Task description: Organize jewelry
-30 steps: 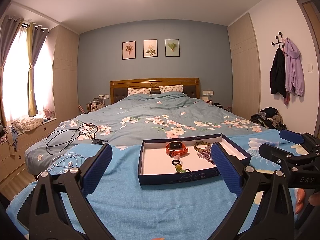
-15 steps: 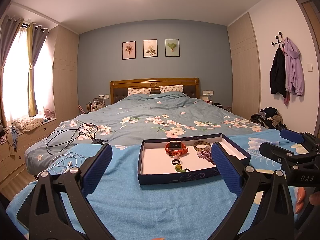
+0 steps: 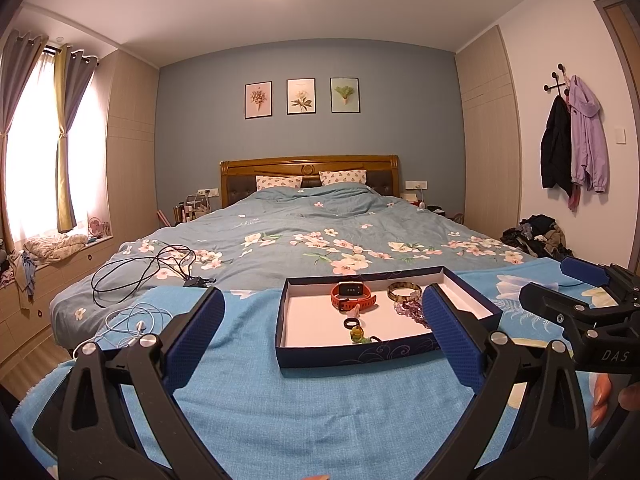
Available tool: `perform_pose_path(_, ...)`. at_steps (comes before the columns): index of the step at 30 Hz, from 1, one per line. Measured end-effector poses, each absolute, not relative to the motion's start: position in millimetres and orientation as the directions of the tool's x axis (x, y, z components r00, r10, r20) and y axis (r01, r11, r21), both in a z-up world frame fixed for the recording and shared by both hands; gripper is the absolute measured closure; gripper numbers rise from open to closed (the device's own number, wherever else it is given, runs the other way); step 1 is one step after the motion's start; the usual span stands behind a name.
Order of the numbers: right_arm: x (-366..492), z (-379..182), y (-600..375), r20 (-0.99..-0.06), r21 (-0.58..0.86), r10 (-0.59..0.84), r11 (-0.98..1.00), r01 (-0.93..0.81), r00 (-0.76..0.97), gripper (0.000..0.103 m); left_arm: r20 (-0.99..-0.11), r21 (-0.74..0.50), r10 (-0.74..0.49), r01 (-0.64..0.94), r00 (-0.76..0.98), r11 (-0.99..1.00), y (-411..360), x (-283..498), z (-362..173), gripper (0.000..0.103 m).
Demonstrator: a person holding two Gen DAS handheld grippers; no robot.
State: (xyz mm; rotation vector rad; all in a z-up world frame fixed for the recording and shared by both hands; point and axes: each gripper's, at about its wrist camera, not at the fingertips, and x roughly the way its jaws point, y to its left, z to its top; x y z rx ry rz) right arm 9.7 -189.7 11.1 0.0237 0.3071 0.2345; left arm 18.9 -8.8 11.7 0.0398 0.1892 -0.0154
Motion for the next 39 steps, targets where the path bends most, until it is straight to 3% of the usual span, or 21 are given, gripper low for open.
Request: perform_pose_path(39, 9.5, 9.7, -189.9, -0.301, 0.059, 0.229, 0.973, -0.222, 0.926, 0.006, -0.193, 0.037, -0.016, 0.024, 0.981, 0.999, -14.5, 16.1, 9.2, 0.006)
